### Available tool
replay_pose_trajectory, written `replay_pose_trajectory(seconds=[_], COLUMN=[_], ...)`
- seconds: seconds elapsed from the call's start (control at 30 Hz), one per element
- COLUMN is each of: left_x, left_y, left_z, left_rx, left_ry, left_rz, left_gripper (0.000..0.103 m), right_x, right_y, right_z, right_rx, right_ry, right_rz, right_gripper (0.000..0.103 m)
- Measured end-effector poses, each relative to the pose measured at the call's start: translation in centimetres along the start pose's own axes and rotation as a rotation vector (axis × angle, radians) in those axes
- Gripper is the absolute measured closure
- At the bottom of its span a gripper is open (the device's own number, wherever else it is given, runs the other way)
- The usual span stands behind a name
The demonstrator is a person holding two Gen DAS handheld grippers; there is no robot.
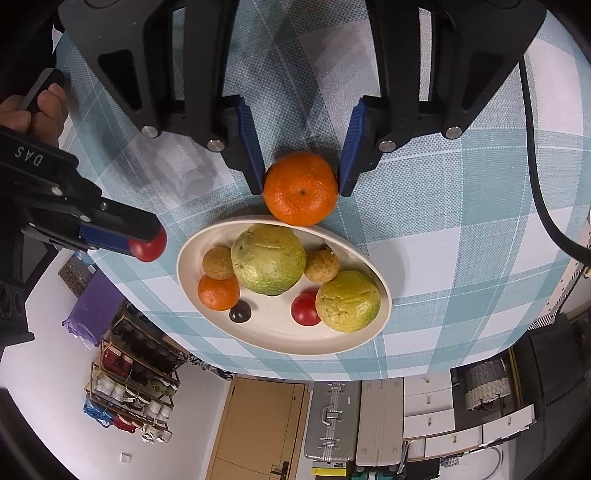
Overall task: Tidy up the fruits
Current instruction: 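Grasp the orange on the cloth with the left gripper while the right holds the tomato, then carry the orange with the left gripper while the right carries the tomato to the plate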
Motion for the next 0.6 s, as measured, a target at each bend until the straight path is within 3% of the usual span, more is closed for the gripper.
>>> replay_pose_trajectory(seconds=[0.6], left_x=[0.5], left_y=[-1.6], left_z=[-4.4], left_rx=[0.133], left_ry=[0.025], left_rz=[0.023], left_gripper=[0.066], right_x=[0.9], right_y=[-0.9], right_z=[-0.1], right_rx=[0.023], right_ry=[0.019], right_rz=[0.001], right_gripper=[0.071])
Point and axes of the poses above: each gripper's, at about its wrist camera, not at the fingertips, and z roughly the way its jaws point, x to its right, y to its underside, the point moved 3 cm from there along z, roughly the way its jaws point, and after that the axes turned 5 degrees about -z, right-handed, at the moved point
